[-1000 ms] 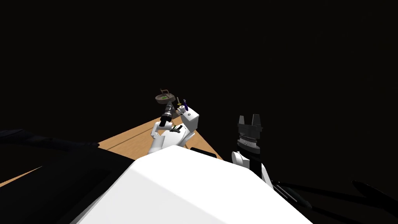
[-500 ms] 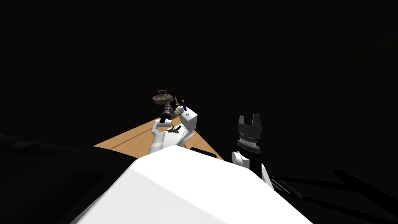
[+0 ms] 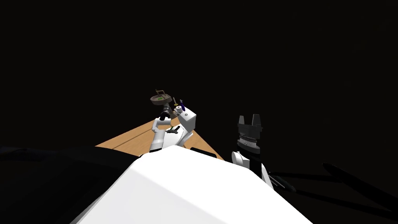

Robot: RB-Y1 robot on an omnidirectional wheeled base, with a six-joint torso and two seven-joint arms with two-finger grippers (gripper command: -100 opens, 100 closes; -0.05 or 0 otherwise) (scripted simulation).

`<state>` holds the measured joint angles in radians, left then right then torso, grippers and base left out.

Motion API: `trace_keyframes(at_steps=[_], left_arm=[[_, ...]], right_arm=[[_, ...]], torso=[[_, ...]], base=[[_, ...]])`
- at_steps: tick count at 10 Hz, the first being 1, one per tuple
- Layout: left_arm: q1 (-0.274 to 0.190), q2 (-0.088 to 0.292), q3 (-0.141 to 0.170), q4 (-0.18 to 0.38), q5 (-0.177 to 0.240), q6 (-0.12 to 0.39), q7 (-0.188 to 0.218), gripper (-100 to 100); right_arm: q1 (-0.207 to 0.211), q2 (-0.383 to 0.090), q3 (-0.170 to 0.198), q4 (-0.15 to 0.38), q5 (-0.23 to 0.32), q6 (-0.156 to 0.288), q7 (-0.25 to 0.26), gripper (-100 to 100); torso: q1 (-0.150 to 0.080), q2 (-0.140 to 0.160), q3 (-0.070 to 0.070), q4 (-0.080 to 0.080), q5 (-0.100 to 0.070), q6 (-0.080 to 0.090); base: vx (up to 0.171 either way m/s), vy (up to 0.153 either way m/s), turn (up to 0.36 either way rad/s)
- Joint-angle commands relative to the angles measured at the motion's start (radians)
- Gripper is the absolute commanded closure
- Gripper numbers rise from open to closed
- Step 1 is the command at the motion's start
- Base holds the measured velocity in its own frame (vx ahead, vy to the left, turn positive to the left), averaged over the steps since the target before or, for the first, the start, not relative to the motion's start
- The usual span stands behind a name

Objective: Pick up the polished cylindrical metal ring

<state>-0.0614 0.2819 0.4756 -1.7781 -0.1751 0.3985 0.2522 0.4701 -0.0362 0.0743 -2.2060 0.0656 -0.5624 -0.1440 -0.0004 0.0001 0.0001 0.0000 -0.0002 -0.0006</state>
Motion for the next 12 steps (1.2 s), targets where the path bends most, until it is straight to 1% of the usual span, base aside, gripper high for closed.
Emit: trace_keyframes(at_steps=[1, 2, 3, 4, 5, 6, 7, 8, 9, 10, 11, 12], left_arm=[[-0.041, 0.002, 0.015, 0.045, -0.003, 0.050, 0.006, -100], [-0.041, 0.002, 0.015, 0.045, -0.003, 0.063, 0.006, -100], [-0.073, 0.007, 0.025, 0.083, 0.000, 0.097, 0.012, -100], [-0.073, 0.007, 0.025, 0.083, 0.000, 0.112, 0.012, -100], [-0.104, 0.011, 0.032, 0.120, 0.005, 0.145, 0.018, -100], [-0.104, 0.011, 0.032, 0.120, 0.005, 0.162, 0.018, -100], [-0.135, 0.014, 0.037, 0.158, 0.011, 0.201, 0.025, -100], [-0.135, 0.014, 0.037, 0.158, 0.011, 0.210, 0.025, -100], [-0.165, 0.016, 0.039, 0.194, 0.019, 0.253, 0.032, -100], [-0.165, 0.016, 0.039, 0.194, 0.019, 0.258, 0.032, -100], [-0.195, 0.017, 0.039, 0.230, 0.028, 0.292, 0.039, -100], [-0.195, 0.017, 0.039, 0.230, 0.028, 0.306, 0.039, -100]], right_arm=[[0.000, 0.000, 0.000, 0.000, 0.000, 0.000, 0.000, 0], [0.000, 0.000, 0.000, 0.000, 0.000, 0.000, 0.000, 0], [0.000, 0.000, 0.000, 0.000, 0.000, 0.000, 0.000, 0], [0.000, 0.000, 0.000, 0.000, 0.000, 0.000, 0.000, 0], [0.000, 0.000, 0.000, 0.000, 0.000, 0.000, 0.000, 0], [0.000, 0.000, 0.000, 0.000, 0.000, 0.000, 0.000, 0], [0.000, 0.000, 0.000, 0.000, 0.000, 0.000, 0.000, 0], [0.000, 0.000, 0.000, 0.000, 0.000, 0.000, 0.000, 0], [0.000, 0.000, 0.000, 0.000, 0.000, 0.000, 0.000, 0], [0.000, 0.000, 0.000, 0.000, 0.000, 0.000, 0.000, 0], [0.000, 0.000, 0.000, 0.000, 0.000, 0.000, 0.000, 0], [0.000, 0.000, 0.000, 0.000, 0.000, 0.000, 0.000, 0]], torso=[[0.000, 0.000, 0.000, 0.000, 0.000, 0.000], [0.000, 0.000, 0.000, 0.000, 0.000, 0.000], [0.000, 0.000, 0.000, 0.000, 0.000, 0.000], [0.000, 0.000, 0.000, 0.000, 0.000, 0.000], [0.000, 0.000, 0.000, 0.000, 0.000, 0.000], [0.000, 0.000, 0.000, 0.000, 0.000, 0.000], [0.000, 0.000, 0.000, 0.000, 0.000, 0.000], [0.000, 0.000, 0.000, 0.000, 0.000, 0.000], [0.000, 0.000, 0.000, 0.000, 0.000, 0.000], [0.000, -0.001, 0.000, 0.000, 0.000, 0.000], [0.000, 0.000, 0.000, 0.000, 0.000, 0.000], [0.000, -0.001, 0.000, 0.000, 0.000, 0.000]], base=[[-0.001, -0.013, -0.066], [-0.001, -0.009, -0.035], [0.000, -0.011, -0.050], [0.001, -0.008, -0.032], [0.001, -0.008, -0.062], [0.002, -0.005, -0.028], [0.003, -0.006, -0.042], [0.003, -0.004, -0.024], [0.003, -0.006, -0.034], [0.003, -0.005, -0.031], [0.005, -0.004, -0.043], [0.005, -0.002, -0.022]])
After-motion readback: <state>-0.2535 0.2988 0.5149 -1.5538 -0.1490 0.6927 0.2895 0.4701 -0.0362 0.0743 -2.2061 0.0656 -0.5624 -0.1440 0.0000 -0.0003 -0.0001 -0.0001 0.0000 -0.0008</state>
